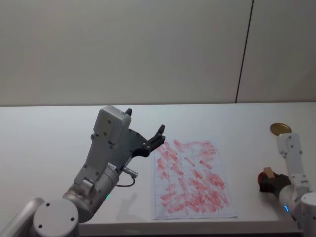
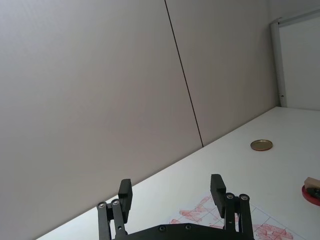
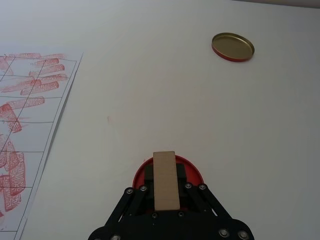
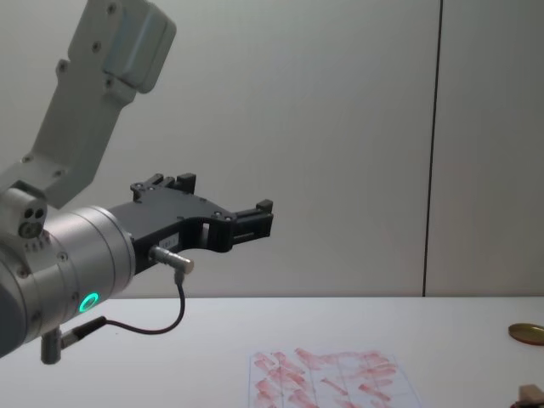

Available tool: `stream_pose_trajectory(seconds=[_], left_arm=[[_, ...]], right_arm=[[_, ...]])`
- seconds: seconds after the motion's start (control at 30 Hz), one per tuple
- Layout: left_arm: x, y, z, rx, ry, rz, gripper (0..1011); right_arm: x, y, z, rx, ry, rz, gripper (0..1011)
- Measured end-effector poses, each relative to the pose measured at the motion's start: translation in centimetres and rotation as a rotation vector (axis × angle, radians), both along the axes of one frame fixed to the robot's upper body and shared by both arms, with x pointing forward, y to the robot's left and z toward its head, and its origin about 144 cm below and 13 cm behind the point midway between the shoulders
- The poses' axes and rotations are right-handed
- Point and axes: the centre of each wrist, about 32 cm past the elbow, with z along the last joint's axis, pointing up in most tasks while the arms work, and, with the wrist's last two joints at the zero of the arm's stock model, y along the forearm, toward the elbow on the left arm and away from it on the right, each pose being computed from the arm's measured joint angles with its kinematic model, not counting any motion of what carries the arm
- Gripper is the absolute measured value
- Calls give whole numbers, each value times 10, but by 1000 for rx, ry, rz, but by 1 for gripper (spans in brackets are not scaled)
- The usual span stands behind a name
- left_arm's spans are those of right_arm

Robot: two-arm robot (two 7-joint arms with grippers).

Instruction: Use the one hand to pick up the stamp and affix it onto the A4 paper.

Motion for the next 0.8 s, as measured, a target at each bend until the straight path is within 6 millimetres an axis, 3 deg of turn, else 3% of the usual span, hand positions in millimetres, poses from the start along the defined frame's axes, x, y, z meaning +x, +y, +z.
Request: stream_pose_trajectory(seconds=[0.43, 0.8], left_arm=[[0, 0, 0, 0, 0, 0, 993], [0, 0, 0, 0, 0, 0, 993]], right_arm=[[-1, -3, 4, 4, -34, -20, 220], [-5, 0, 26, 19, -157, 7, 220]])
